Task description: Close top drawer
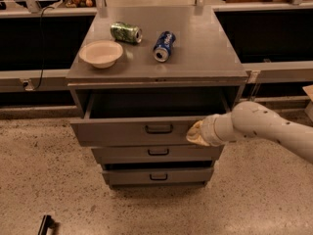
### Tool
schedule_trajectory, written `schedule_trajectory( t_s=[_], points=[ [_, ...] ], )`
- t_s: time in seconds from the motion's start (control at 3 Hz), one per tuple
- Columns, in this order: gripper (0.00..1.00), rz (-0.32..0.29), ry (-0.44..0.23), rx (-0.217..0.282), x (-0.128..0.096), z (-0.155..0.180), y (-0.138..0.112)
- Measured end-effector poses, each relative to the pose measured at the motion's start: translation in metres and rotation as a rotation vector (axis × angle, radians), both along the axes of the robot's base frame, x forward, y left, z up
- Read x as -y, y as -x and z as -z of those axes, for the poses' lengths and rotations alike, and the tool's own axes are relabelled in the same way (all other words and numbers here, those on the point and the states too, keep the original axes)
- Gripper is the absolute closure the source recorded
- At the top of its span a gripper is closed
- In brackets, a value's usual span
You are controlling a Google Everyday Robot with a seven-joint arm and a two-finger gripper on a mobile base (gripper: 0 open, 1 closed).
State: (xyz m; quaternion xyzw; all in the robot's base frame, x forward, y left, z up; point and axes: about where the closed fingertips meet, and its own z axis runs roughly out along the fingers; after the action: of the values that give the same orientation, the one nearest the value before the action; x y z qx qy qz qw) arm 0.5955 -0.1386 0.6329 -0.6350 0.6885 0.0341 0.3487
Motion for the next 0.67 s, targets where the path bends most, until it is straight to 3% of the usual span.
schedule_trajectory(
  t_s=[0.33,0.67],
  points=[
    [1.0,-0.022,0.0,0.031,-0.0022,0.0003,-0.032],
    [1.0,-0.022,0.0,0.031,-0.0022,0.0003,-0.032]
  ],
)
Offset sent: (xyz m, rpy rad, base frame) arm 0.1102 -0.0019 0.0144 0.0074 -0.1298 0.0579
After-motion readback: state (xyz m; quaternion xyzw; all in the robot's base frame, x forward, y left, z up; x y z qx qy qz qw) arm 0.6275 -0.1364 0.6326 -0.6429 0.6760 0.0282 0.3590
